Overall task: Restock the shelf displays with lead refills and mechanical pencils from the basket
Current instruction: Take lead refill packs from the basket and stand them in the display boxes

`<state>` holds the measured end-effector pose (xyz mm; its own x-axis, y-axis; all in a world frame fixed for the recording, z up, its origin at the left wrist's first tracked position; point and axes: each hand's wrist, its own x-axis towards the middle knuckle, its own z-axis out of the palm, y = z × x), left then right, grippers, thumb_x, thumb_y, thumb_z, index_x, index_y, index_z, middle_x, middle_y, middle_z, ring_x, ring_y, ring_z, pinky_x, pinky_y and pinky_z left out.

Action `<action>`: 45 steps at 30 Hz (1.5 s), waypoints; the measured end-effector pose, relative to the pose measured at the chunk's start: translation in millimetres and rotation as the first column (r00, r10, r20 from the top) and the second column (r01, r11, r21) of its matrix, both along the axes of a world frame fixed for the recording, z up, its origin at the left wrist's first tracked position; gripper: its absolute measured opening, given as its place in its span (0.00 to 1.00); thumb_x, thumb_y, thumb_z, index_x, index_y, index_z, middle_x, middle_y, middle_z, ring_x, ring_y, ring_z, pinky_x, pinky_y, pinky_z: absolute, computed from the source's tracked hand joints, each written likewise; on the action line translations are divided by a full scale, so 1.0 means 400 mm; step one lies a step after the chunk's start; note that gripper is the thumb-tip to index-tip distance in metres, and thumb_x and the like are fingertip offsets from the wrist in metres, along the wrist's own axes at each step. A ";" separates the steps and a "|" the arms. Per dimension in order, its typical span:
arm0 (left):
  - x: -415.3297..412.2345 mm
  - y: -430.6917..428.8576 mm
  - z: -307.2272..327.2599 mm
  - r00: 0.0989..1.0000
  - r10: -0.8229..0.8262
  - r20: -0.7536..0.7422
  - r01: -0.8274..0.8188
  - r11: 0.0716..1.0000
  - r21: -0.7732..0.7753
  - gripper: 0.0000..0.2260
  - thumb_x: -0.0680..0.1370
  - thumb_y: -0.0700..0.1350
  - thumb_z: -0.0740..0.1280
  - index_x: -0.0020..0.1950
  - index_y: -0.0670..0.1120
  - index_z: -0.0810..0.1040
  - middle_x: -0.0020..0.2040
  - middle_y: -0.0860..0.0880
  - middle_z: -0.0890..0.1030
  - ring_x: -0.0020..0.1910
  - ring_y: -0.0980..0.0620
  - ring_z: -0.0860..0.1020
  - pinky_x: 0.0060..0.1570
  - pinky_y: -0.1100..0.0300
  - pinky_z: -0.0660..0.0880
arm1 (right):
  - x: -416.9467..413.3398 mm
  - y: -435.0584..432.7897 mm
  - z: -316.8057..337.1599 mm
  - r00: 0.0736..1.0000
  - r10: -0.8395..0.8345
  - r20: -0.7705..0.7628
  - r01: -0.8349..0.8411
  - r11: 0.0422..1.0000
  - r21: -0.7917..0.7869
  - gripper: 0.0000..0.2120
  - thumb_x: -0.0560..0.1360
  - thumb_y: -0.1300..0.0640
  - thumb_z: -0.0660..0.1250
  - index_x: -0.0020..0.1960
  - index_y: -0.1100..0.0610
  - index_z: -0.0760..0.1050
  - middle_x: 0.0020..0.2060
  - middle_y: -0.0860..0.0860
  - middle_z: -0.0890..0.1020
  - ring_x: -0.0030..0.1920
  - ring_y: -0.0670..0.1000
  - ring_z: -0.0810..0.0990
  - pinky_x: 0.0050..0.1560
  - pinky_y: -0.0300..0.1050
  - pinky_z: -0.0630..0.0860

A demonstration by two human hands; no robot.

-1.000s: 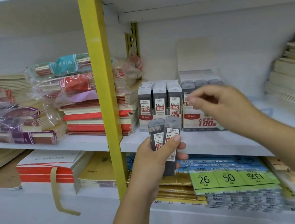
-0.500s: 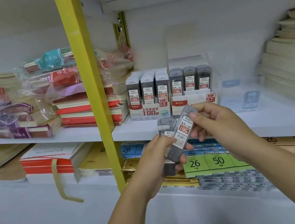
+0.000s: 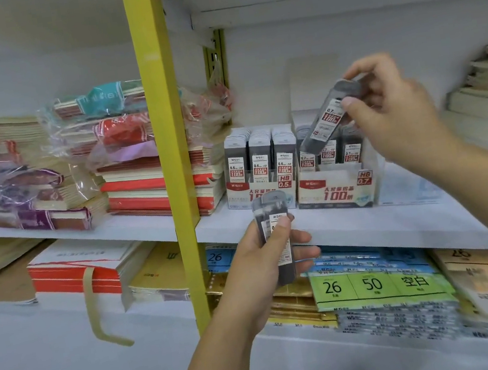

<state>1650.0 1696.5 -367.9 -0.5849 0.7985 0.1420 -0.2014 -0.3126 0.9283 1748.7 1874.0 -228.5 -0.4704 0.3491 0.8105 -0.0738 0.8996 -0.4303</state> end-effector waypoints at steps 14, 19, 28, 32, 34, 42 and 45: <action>-0.040 0.013 -0.006 0.978 0.133 -0.158 -0.145 0.987 -0.067 0.15 0.78 0.60 0.67 0.51 0.48 0.81 0.34 0.51 0.84 0.29 0.57 0.77 0.30 0.66 0.75 | -0.113 0.078 -0.051 0.862 -0.248 0.442 0.181 0.965 0.189 0.17 0.77 0.55 0.67 0.64 0.45 0.74 0.52 0.47 0.71 0.50 0.49 0.74 0.52 0.44 0.71; -0.027 0.011 0.002 0.976 0.109 -0.190 -0.122 0.991 -0.060 0.17 0.74 0.61 0.68 0.56 0.51 0.78 0.44 0.50 0.87 0.30 0.57 0.80 0.30 0.66 0.75 | -0.076 0.041 -0.063 0.878 -0.296 0.376 0.226 0.949 0.218 0.20 0.80 0.53 0.62 0.72 0.47 0.68 0.53 0.46 0.67 0.52 0.46 0.71 0.53 0.39 0.67; 0.021 0.005 -0.004 0.969 -0.043 -0.243 0.022 0.996 -0.091 0.08 0.78 0.55 0.70 0.55 0.56 0.80 0.47 0.46 0.87 0.33 0.54 0.82 0.30 0.64 0.75 | 0.046 -0.121 -0.227 0.919 0.285 0.271 -0.157 0.898 -0.410 0.09 0.76 0.47 0.67 0.56 0.39 0.78 0.45 0.39 0.82 0.48 0.39 0.79 0.50 0.39 0.75; 0.041 0.003 -0.009 0.964 -0.074 -0.256 0.037 0.989 -0.146 0.11 0.78 0.57 0.69 0.58 0.55 0.78 0.47 0.47 0.87 0.31 0.57 0.80 0.30 0.66 0.74 | 0.047 -0.110 -0.235 0.924 0.338 0.181 -0.213 0.844 -0.492 0.06 0.77 0.54 0.68 0.50 0.45 0.81 0.41 0.41 0.85 0.42 0.38 0.81 0.43 0.31 0.75; 0.044 0.003 -0.010 0.973 -0.071 -0.218 0.037 0.987 -0.154 0.11 0.81 0.56 0.65 0.62 0.54 0.77 0.47 0.47 0.87 0.31 0.57 0.79 0.29 0.66 0.73 | 0.052 -0.095 -0.231 0.949 0.297 0.102 -0.206 0.833 -0.513 0.06 0.77 0.55 0.67 0.50 0.47 0.81 0.38 0.43 0.85 0.36 0.38 0.79 0.35 0.30 0.73; 0.038 0.008 -0.017 0.980 -0.035 -0.196 0.010 0.992 -0.127 0.10 0.84 0.54 0.60 0.63 0.56 0.74 0.50 0.48 0.87 0.34 0.56 0.79 0.33 0.62 0.74 | 0.056 -0.095 -0.244 0.950 0.312 0.012 -0.249 0.781 -0.573 0.08 0.79 0.58 0.65 0.55 0.47 0.77 0.42 0.46 0.85 0.36 0.44 0.81 0.34 0.36 0.76; 0.029 0.005 -0.011 0.983 -0.017 -0.182 -0.005 0.992 -0.123 0.10 0.83 0.56 0.60 0.62 0.56 0.74 0.50 0.48 0.87 0.34 0.55 0.77 0.34 0.62 0.75 | 0.057 -0.101 -0.236 0.958 0.284 -0.033 -0.257 0.807 -0.532 0.12 0.78 0.60 0.66 0.56 0.45 0.74 0.46 0.45 0.85 0.41 0.45 0.83 0.37 0.37 0.77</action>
<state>1661.5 1698.4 -372.1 -0.5533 0.8200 0.1464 -0.0270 -0.1933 0.9808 1771.6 1833.7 -322.9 -0.6418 0.5676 0.5157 -0.2486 0.4821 -0.8401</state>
